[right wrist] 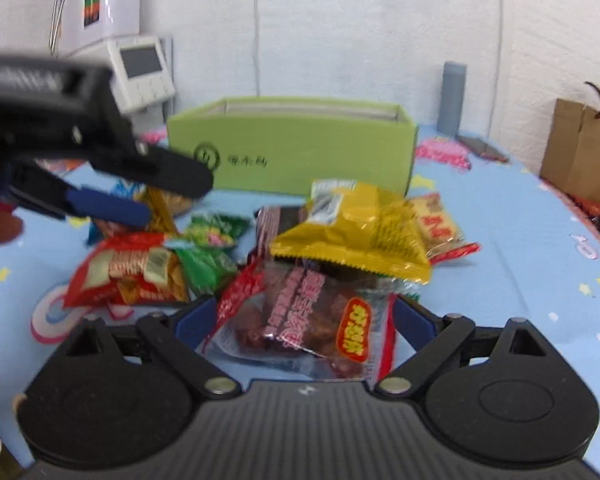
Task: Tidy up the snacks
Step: 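Reach the left gripper to the clear bag of dates and grasp its red top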
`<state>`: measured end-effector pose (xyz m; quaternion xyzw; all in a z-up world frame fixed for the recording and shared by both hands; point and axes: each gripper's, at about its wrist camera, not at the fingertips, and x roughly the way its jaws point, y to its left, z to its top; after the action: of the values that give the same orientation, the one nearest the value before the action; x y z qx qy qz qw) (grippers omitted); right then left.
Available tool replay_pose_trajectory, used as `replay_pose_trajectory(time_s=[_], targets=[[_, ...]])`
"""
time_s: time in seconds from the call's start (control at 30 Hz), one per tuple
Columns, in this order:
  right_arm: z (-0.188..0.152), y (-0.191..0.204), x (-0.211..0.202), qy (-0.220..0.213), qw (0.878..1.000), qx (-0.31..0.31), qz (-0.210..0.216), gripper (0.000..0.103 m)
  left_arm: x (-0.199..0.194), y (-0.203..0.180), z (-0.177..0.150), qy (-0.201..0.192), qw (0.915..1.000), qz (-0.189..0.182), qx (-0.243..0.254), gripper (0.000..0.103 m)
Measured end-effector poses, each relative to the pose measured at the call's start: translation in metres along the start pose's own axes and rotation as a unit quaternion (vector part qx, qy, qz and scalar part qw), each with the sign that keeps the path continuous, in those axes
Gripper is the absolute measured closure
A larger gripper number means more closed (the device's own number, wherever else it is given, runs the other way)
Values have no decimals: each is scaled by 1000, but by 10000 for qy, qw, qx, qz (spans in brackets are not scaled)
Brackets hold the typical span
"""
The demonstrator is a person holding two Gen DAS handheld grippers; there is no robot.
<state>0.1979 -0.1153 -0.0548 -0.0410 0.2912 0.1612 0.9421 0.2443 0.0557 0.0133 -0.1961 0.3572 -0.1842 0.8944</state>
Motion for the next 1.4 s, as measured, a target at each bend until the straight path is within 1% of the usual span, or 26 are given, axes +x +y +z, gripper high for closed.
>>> replay_pose_trajectory(time_s=[0.07, 0.1, 0.17, 0.23, 0.27, 0.3, 0.37, 0.43, 0.5, 0.53, 0.6, 0.67, 0.77, 0.8, 0.9, 0.97, 1.1, 1.2, 1.27, 1.33, 1.4], targets=[[-3, -4, 8, 150, 9996, 77, 236, 9, 3, -1, -3, 60, 10000, 3, 0, 34], [-5, -7, 8, 184, 9995, 97, 231, 9, 5, -2, -4, 112, 9999, -29, 8, 35], [-10, -17, 1, 178, 9996, 167, 112, 9, 7, -4, -10, 211, 9997, -85, 1, 35], [-15, -27, -7, 298, 9993, 217, -111, 9, 8, -7, -16, 304, 9994, -185, 28, 34], [-16, -33, -13, 378, 9989, 256, -134, 9, 9, -10, -20, 373, 9990, -223, 46, 34], [-16, -38, -20, 345, 9990, 276, -17, 9, 10, -11, -24, 448, 9986, -256, 66, 34], [-14, -51, -33, 224, 9986, 252, 399, 9, 10, -13, -28, 518, 9981, -318, 67, 34], [-5, -63, -35, 113, 9983, 255, 514, 9, 8, -13, -30, 521, 9981, -335, 4, 34], [6, -73, -29, -37, 9976, 34, 687, 9, 4, -12, -29, 463, 9984, -308, -55, 34], [12, -77, -23, -31, 9968, -129, 783, 9, 2, -11, -29, 428, 9987, -259, -71, 34], [20, -84, -8, 146, 9944, -386, 976, 9, -5, -9, -28, 327, 9993, -146, -84, 33], [23, -92, 8, 378, 9888, -432, 1377, 9, -10, -7, -28, 234, 9996, -63, -116, 31], [19, -101, 25, 708, 9798, -163, 1861, 9, -10, -6, -26, 199, 9996, -22, -188, 30], [17, -101, 26, 760, 9783, -34, 1926, 9, -8, -6, -26, 221, 9995, -22, -203, 30], [6, -92, 9, 755, 9807, 252, 1787, 9, 1, -12, -27, 323, 9993, -90, -153, 30], [-9, -81, -10, 648, 9838, 364, 1631, 9, 10, -19, -29, 444, 9988, -195, -89, 30], [-29, -56, -38, 449, 9900, 495, 1243, 9, 38, -34, -37, 858, 9953, -437, -32, 30], [-31, -53, -44, 294, 9951, 528, 785, 9, 58, -46, -34, 1002, 9935, -543, 9, 29], [-30, -55, -44, 228, 9968, 605, 467, 9, 71, -52, -28, 1054, 9929, -544, -18, 29], [-30, -54, -44, 170, 9968, 685, 376, 9, 83, -58, -23, 1095, 9926, -528, 24, 25], [-33, -51, -42, 163, 9966, 749, 312, 9, 97, -61, -20, 1218, 9919, -351, 67, 25]])
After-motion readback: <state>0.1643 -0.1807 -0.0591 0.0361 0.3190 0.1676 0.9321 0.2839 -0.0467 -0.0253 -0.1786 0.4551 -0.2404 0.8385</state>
